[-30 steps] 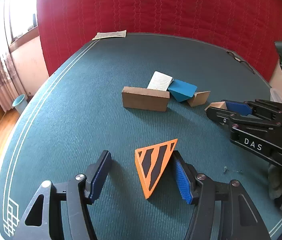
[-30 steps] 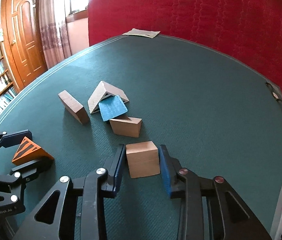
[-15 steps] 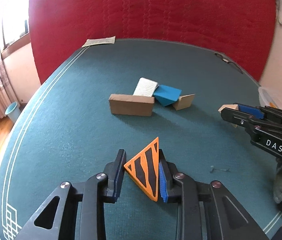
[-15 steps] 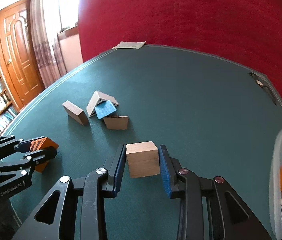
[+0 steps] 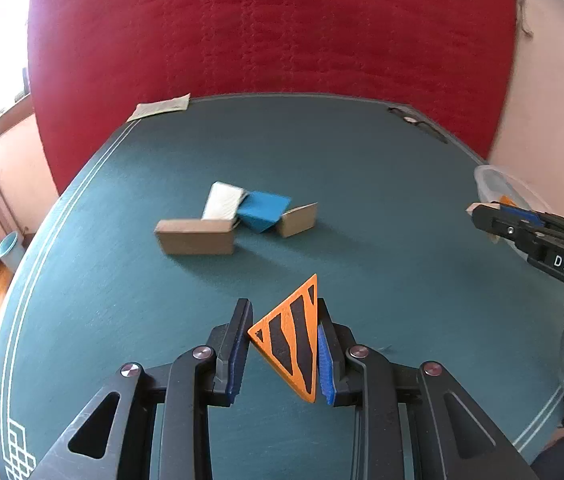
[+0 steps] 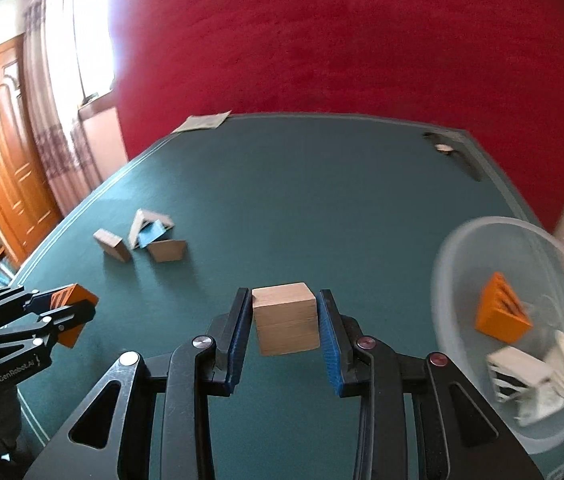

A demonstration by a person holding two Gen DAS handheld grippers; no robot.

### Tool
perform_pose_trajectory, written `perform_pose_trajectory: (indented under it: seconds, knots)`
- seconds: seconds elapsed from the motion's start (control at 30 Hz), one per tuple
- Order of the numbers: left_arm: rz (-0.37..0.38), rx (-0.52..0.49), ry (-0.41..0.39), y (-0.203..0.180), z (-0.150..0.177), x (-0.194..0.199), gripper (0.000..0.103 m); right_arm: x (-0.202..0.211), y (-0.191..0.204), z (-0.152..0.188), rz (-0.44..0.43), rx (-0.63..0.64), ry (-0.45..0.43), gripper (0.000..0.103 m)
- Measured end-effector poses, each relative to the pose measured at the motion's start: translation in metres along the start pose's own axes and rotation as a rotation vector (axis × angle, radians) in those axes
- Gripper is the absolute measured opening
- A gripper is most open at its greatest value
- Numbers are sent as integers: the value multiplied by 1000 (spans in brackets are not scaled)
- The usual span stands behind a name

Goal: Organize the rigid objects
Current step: 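Carry the tan cube into the bowl and release it with the right gripper while the left carries the triangle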

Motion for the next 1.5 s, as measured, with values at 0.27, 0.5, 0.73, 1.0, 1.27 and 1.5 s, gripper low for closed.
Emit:
perform_pose_trajectory:
  seconds: [0.27, 0.5, 0.73, 1.0, 1.27, 1.5]
  knots:
    - [27, -46, -12, -28, -11, 2, 31, 25, -64, -4, 89, -104, -54, 34]
    - [53, -84, -35, -54, -24, 7, 31, 42, -113, 1, 161, -180, -84, 34]
    - [86, -121, -56, -84, -40, 8, 31, 54, -157, 7, 221, -273, -102, 34]
    - [129, -178, -79, -123, -59, 9, 31, 64, -183, 14, 286, -328, -147, 45]
    - [191, -226, -85, -164, -82, -2, 31, 85, -182, 9, 350, -292, -251, 45]
    - [261, -258, -42, -201, -95, -19, 31, 92, -189, 7, 393, -314, -285, 46]
Point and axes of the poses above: each gripper's, at about its wrist camera, not at the fingertips, and x roughly against the way its jaws point, y to its left, z to its underside, the point moved 8 cm from there along -x, roughly the way its jaws point, and after that the axes turned 7 degrees about -x, right-handed, at the moved point
